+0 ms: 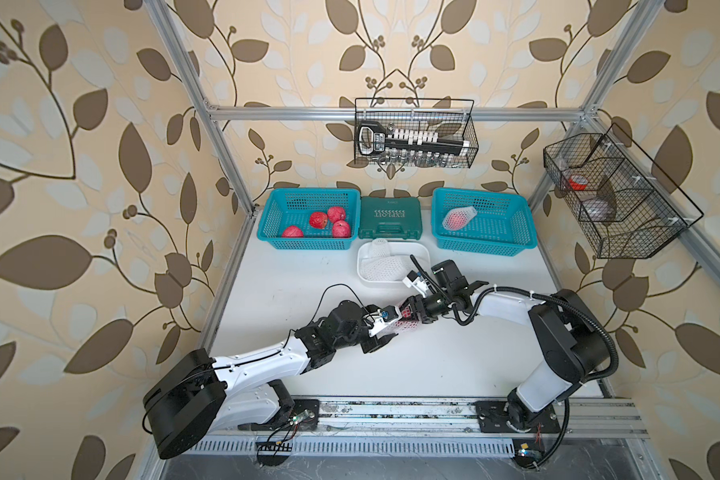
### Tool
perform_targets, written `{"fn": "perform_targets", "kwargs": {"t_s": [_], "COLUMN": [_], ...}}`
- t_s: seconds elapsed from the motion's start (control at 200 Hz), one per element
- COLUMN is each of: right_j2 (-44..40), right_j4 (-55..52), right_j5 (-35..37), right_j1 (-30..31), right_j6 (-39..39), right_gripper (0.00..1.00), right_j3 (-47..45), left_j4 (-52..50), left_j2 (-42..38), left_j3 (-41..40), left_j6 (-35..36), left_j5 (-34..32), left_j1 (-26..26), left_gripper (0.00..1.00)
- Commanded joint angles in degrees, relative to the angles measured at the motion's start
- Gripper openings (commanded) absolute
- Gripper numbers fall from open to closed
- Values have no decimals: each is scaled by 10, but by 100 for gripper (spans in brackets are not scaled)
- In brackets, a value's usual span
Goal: Remove foam nets from apples
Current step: Place the apple at the center of the board.
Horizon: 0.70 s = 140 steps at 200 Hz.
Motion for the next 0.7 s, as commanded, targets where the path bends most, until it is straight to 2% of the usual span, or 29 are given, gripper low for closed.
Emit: {"fn": "perform_targets", "kwargs": {"t_s": [0.0, 0.16, 0.33, 0.445, 0.695], "right_j2": [19, 36, 48, 54, 50], "right_j4": [23, 45, 42, 37, 4], "right_j5": [-33, -34, -31, -25, 30], "right_j1": [4, 7, 10, 9, 15], "right_j6": [11, 31, 32, 30, 19], "right_gripper": [70, 72, 74, 78, 94], "right_j3": [12, 15, 26, 30, 32], "left_j4": [-16, -35, -70, -71, -68], "left_j2": [1, 10, 35, 48, 69], "left_j3": [26, 37, 62, 68, 71], "left_j6": [10, 17, 34, 39, 33], "left_j5": [19, 40, 47, 43, 36], "left_j1": [-6, -6, -5, -5, -5], "left_gripper": [56, 49, 33, 28, 27]}}
